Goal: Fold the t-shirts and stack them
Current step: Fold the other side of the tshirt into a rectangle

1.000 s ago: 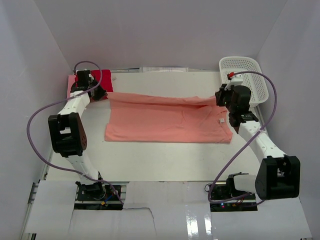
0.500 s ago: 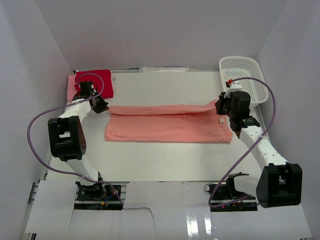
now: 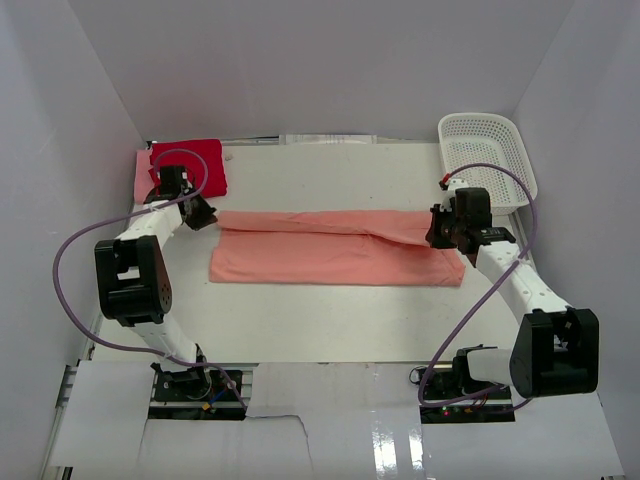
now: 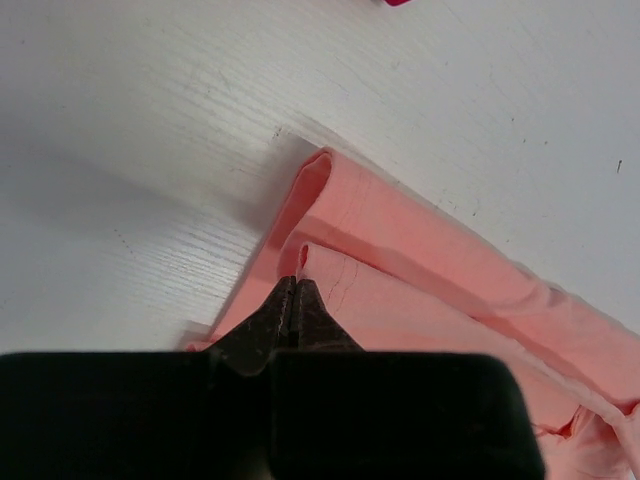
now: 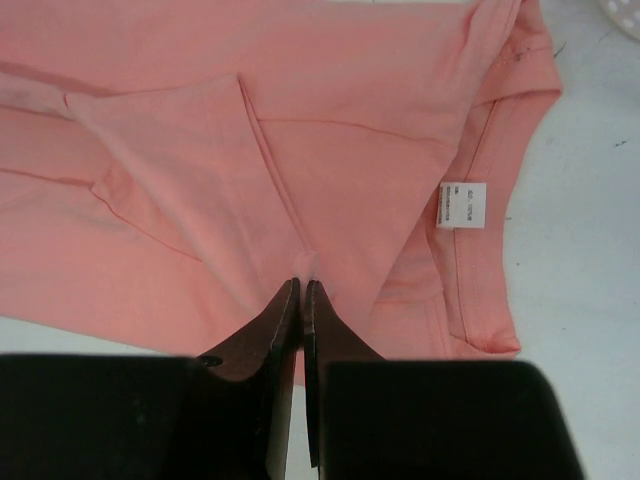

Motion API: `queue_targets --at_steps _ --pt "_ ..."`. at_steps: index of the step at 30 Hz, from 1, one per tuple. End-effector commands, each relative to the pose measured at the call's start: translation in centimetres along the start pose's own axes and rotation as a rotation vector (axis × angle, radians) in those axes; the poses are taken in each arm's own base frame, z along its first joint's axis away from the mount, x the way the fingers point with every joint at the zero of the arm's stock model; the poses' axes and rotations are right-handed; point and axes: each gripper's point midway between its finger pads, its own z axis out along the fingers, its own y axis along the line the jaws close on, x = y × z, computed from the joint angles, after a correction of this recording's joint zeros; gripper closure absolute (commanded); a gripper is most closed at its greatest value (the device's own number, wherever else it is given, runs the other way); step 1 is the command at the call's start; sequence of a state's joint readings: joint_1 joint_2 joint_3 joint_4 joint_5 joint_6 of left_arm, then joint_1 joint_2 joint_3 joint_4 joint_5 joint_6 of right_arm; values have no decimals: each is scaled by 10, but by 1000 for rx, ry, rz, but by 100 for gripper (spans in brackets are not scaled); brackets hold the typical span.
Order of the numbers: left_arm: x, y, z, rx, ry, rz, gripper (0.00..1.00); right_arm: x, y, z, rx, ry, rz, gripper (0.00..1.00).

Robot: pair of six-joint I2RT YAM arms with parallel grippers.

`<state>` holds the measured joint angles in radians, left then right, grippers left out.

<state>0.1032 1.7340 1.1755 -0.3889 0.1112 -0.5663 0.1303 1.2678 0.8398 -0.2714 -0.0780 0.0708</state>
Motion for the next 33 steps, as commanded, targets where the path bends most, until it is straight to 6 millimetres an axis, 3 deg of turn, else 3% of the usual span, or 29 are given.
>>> queue_targets --at_steps 1,9,18,19,20,22,24,26,29,33 --pt "-11 -1 -19 -1 -55 -4 100 -10 -5 -9 29 -7 -10 92" --pt "3 8 -20 -23 -24 -20 100 4 -13 -11 69 98 -27 92" --pt "33 21 -12 -39 60 -35 100 61 -11 0 44 356 -8 91" --pt "36 22 -11 -41 73 -34 98 64 -10 1 41 370 -6 9" --pt "40 26 -8 -59 92 -38 89 67 -11 3 46 389 -6 10" --pt "40 31 -8 -91 92 -48 65 64 -14 4 71 369 5 10" --pt "34 29 -13 -93 71 -48 55 44 -14 1 86 280 15 10" --pt "20 24 -24 -85 14 -50 38 16 -11 -7 83 163 19 10" --pt "-6 12 -44 -60 -86 -37 27 -22 -2 -18 57 -3 54 10" --pt "-50 -13 -84 -1 -247 -1 25 -54 9 -23 5 -115 71 10"
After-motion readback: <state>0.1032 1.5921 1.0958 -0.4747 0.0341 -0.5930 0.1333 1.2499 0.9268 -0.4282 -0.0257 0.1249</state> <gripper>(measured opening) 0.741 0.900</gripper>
